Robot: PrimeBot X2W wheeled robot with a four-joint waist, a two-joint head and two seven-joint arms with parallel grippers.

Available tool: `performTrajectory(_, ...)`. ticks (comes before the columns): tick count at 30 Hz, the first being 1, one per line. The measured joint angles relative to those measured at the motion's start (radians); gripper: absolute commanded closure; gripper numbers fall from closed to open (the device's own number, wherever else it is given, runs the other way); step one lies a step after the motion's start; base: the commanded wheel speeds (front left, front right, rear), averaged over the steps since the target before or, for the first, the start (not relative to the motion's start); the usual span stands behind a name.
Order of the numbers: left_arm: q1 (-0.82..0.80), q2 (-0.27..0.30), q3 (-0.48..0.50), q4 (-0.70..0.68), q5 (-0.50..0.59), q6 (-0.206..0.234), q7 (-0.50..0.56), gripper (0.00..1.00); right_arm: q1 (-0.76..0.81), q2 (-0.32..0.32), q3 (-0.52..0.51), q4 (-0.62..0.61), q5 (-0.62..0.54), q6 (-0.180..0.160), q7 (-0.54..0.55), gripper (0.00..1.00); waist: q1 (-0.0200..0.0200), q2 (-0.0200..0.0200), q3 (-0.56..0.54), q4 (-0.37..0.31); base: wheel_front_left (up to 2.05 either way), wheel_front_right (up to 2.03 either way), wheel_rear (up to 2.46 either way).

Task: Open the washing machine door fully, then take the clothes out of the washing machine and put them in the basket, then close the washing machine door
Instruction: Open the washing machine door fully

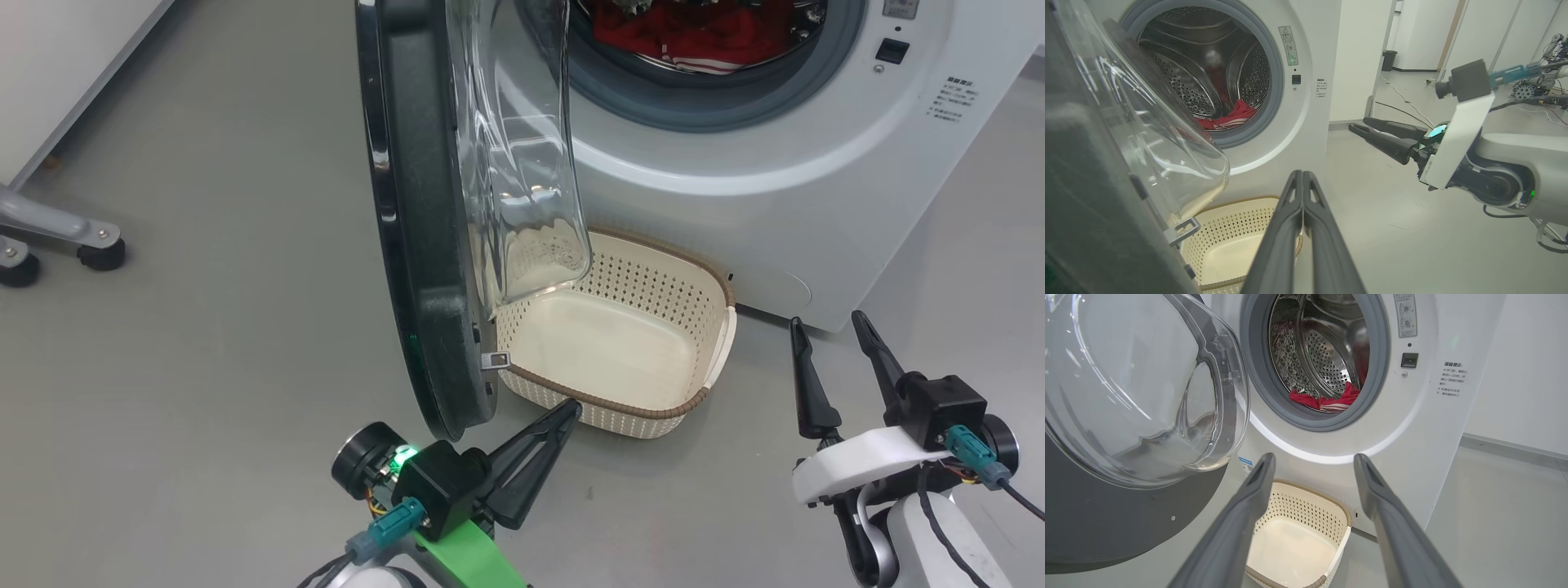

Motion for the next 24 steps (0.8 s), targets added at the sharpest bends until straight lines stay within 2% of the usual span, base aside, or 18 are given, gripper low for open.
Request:
performTrajectory(13, 0.008, 0.006, 0.112, 0.051, -0.009, 0.058, 0.004, 1.0, -0.001, 0.004, -0.018, 0.001, -0.015, 0.015, 0.0, 0.0, 0.0, 0.0, 0.016, 0.003, 0.0, 0.0, 0.0)
performTrajectory(24, 0.007, 0.009, 0.149, 0.087, -0.026, 0.077, -0.014, 1.0, -0.005, 0.012, -0.029, 0.007, -0.024, 0.025, 0.0, 0.0, 0.0, 0.0, 0.021, 0.005, 0.0, 0.0, 0.0)
